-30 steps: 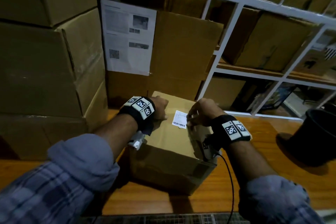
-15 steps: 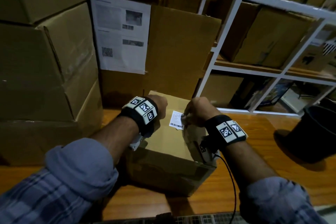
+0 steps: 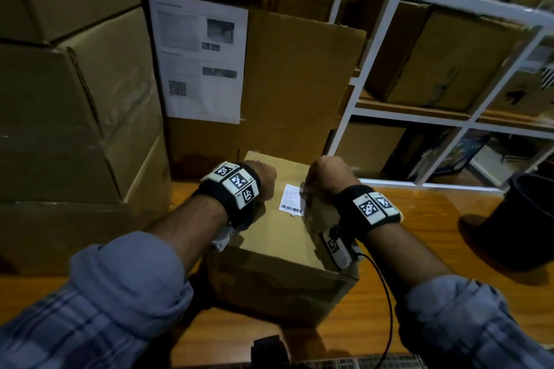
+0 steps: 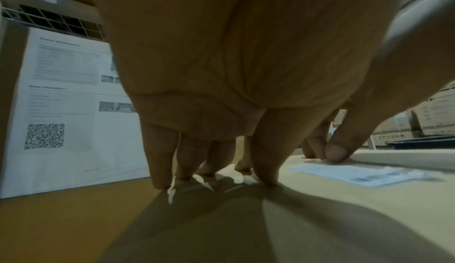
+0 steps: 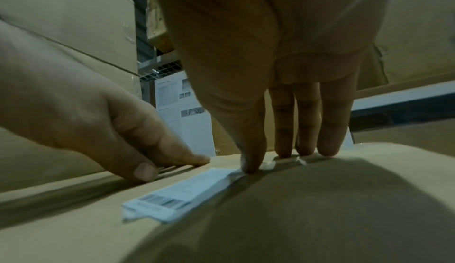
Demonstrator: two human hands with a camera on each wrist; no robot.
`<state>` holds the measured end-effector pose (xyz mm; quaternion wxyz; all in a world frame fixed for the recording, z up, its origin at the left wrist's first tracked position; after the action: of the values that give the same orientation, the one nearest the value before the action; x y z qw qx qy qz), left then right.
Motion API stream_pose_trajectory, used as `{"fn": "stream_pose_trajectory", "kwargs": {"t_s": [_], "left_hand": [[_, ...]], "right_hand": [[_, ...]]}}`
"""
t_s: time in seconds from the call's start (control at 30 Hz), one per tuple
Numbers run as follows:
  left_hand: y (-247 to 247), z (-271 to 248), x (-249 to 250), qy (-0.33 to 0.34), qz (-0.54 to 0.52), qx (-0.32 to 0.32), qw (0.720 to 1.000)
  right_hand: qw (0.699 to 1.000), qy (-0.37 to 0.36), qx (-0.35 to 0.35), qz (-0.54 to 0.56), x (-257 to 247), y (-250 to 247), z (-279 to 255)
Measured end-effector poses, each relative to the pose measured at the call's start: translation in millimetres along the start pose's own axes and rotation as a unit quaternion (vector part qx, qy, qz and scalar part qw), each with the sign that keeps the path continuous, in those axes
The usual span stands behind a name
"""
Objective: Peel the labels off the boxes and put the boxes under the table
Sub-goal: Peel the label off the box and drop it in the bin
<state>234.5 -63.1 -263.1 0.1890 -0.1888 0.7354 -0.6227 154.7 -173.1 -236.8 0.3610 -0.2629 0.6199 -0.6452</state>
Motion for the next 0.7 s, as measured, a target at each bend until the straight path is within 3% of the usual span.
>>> {"fn": "stream_pose_trajectory", "kwargs": {"t_s": [0.7], "left_hand": [[-3.0,-4.9,0.3,-0.005,0.001,-0.008,1.000]], "right_hand": [[0.998,-0.035,-0.053,-0.021,-15.3,0.9,-15.3]]}}
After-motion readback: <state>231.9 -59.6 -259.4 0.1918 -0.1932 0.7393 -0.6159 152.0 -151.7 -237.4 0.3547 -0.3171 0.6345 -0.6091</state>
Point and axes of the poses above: each hand's wrist, its own z-axis towards the middle knuckle, its own y-axis out of the palm, x = y × z, the point moved 10 cm from there along z, towards the middle knuckle, and after that the axes turned 9 degrees about x, right-handed, at the moved point
